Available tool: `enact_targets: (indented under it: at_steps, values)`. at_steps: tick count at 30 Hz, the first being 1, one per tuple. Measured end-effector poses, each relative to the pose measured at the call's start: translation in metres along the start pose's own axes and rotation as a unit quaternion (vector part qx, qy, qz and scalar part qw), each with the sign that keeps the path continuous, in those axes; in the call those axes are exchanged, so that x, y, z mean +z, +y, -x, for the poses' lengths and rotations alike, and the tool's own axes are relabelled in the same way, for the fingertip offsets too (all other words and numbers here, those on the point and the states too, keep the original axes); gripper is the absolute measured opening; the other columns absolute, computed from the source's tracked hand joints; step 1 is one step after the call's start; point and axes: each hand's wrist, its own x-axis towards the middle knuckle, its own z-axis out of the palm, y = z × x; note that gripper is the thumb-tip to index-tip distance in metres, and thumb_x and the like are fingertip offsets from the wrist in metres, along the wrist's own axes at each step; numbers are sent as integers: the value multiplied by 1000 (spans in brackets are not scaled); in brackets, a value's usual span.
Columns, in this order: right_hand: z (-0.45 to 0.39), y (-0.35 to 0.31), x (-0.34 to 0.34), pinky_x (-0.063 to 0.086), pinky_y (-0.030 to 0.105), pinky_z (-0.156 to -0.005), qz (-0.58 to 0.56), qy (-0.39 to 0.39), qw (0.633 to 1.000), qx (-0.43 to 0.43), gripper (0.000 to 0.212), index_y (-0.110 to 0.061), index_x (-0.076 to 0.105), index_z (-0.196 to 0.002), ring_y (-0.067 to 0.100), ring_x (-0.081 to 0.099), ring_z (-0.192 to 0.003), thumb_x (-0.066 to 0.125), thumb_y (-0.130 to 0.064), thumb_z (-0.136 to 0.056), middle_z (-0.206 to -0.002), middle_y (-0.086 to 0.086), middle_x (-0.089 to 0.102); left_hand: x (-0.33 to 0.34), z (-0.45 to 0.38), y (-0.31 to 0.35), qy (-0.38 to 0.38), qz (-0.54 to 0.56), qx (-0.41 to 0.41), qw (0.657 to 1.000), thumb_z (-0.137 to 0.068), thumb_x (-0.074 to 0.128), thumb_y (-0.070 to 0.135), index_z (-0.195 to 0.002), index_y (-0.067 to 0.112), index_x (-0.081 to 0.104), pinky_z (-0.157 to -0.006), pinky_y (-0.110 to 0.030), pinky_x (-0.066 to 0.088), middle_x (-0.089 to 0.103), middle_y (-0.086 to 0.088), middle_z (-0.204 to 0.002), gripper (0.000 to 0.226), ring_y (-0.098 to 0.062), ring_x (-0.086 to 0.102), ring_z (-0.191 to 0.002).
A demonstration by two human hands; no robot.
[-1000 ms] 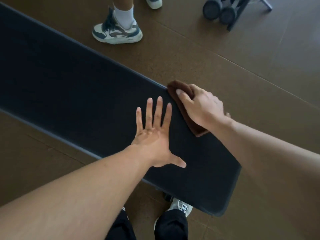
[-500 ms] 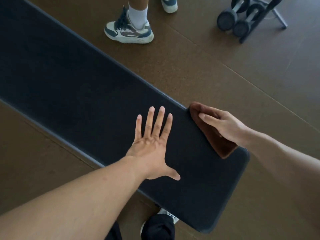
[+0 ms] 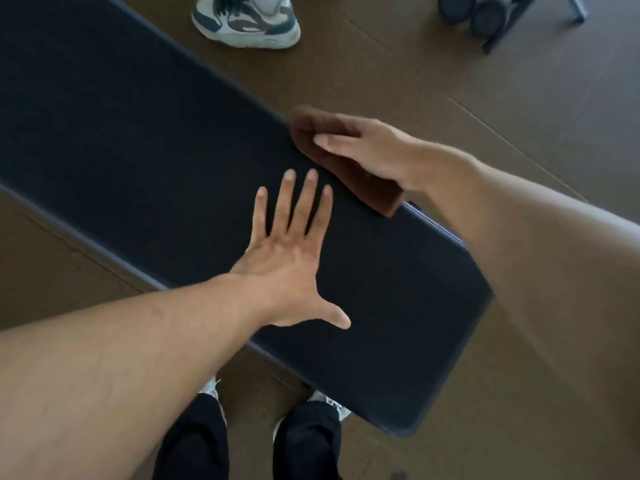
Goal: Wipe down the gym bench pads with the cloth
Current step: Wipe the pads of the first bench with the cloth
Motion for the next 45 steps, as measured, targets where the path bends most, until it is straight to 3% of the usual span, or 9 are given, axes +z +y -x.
enact_targets:
  at_steps: [4, 10, 15, 20, 23, 30, 33, 38, 45]
  values:
    - [121, 80, -26, 56, 18, -76, -42, 82, 988, 121, 24, -65, 69, -101, -1, 71, -88, 65, -41, -100, -102, -22, 77, -6, 1, 2, -22, 1, -8, 1000, -50, 54, 100, -138, 17, -52, -115, -61, -23, -64, -10, -138, 161, -33, -58, -128]
    - [175, 125, 29, 45, 12, -91, -125, 392, 904, 115, 21, -42, 70, -118, -11, 64, -100, 69, -34, -99, -102, -30, 73, -9, 1, 3, -22, 9, -3, 1000, -48, 55, 100, -136, 19, -54, -113, -58, -28, -66, -8, -136, 162, -33, -59, -128]
    - [197, 121, 115, 34, 32, -121, -187, 569, 788, 141, 41, -43, 55, -144, 1, 45, -141, 60, -37, -104, -152, -16, 53, -7, -2, 1, -17, -1, 2, 1000, -47, 57, 100, -135, 19, -54, -114, -60, -25, -64, -10, -138, 163, -36, -56, -130]
    - [244, 114, 212, 17, 25, -126, -4, 513, 855, 84, 38, -44, 54, -143, 13, 16, -159, 50, -38, -106, -165, -16, 34, -2, -4, -2, 1, -11, 9, 1000, -47, 59, 99, -140, 18, -50, -114, -60, -24, -59, -11, -144, 164, -37, -52, -134]
    - [264, 129, 245, 14, 50, -129, 202, 403, 892, -31, 45, -29, 49, -150, 32, 16, -159, 45, -44, -108, -164, -2, 39, 0, -5, -2, 24, -17, 6, 1000, -45, 58, 100, -143, 18, -46, -116, -60, -22, -55, -12, -148, 165, -37, -49, -137]
    - [278, 138, 213, 10, 55, -129, 374, 276, 880, -97, 65, -36, 34, -159, 31, 12, -160, 48, -63, -102, -168, -4, 29, 4, 5, -3, 77, -28, 19, 996, -51, 57, 99, -154, 21, -31, -118, -58, -20, -41, -11, -158, 156, -33, -41, -143]
    - [270, 139, 209, 10, 60, -128, 374, 282, 878, -95, 67, -34, 39, -157, 33, 13, -160, 60, -57, -98, -168, -2, 31, 4, 14, -11, 95, 21, 37, 995, -76, 54, 84, -160, 24, -13, -122, -50, -18, -29, -5, -165, 124, -25, -32, -149]
    - [249, 124, 218, 14, 66, -125, 426, 293, 849, -114, 72, -30, 39, -158, 39, 17, -158, 71, -46, -95, -167, 5, 32, 58, 90, -36, 319, 219, 108, 916, -105, 49, 39, -160, 12, 20, -126, -32, -1, 23, -5, -166, 67, -19, 10, -156]
    - [143, 20, 253, 14, 66, -125, 510, 218, 812, -181, 74, -37, 18, -165, 39, 9, -159, 59, -37, -103, -173, 4, 16, 181, 177, -118, 361, 294, -102, 879, -104, 49, 27, -160, 12, 21, -127, -43, 10, 16, -6, -169, 64, -16, 6, -157]
